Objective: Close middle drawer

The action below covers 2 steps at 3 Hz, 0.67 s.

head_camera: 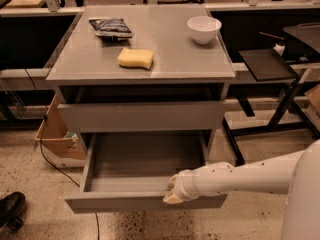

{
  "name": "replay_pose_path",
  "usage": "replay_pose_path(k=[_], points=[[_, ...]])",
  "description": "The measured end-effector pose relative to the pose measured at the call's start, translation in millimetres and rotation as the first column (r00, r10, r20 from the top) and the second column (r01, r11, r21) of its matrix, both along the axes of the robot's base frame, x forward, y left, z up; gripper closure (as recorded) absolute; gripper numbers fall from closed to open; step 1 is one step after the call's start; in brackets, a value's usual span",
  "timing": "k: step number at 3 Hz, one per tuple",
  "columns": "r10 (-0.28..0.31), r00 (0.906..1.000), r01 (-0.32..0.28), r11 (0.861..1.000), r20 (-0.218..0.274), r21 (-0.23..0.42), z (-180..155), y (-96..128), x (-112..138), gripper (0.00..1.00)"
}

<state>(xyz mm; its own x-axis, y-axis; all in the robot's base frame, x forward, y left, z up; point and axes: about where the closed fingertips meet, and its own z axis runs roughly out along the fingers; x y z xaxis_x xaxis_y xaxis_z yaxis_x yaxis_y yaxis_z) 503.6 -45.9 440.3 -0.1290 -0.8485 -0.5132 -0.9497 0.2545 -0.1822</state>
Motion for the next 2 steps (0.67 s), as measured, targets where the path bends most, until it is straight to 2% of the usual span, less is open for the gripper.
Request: replay_pose_path(k=[1, 2], points=[[-0.003, 0.9996, 0.003, 1.000, 0.027, -0.003, 5.9, -0.6, 8.4, 0.94], [-0.003, 0.9995, 0.003, 1.000, 0.031, -0.003, 6.4, -0.4, 10.4, 1.00]])
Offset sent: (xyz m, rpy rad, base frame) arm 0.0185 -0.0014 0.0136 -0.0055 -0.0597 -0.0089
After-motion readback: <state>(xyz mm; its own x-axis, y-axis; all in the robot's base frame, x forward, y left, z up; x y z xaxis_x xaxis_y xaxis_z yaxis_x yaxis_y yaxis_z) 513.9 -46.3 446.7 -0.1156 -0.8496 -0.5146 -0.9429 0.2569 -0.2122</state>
